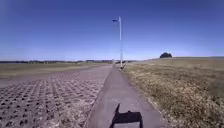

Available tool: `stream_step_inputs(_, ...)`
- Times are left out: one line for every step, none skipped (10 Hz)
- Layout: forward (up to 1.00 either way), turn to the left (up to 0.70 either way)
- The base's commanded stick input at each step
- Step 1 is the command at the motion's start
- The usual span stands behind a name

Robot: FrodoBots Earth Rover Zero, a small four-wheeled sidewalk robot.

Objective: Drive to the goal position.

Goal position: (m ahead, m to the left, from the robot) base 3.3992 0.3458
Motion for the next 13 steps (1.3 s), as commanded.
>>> stream_step_inputs(0.85,0.0)
stream_step_inputs(0.85,0.0)
stream_step_inputs(0.85,0.0)
stream_step_inputs(0.85,0.0)
stream_step_inputs(0.85,0.0)
stream_step_inputs(0.85,0.0)
stream_step_inputs(0.85,0.0)
stream_step_inputs(0.85,0.0)
stream_step_inputs(0.85,0.0)
stream_step_inputs(0.85,0.0)
stream_step_inputs(0.85,0.0)
stream_step_inputs(0.85,0.0)
stream_step_inputs(0.85,0.0)
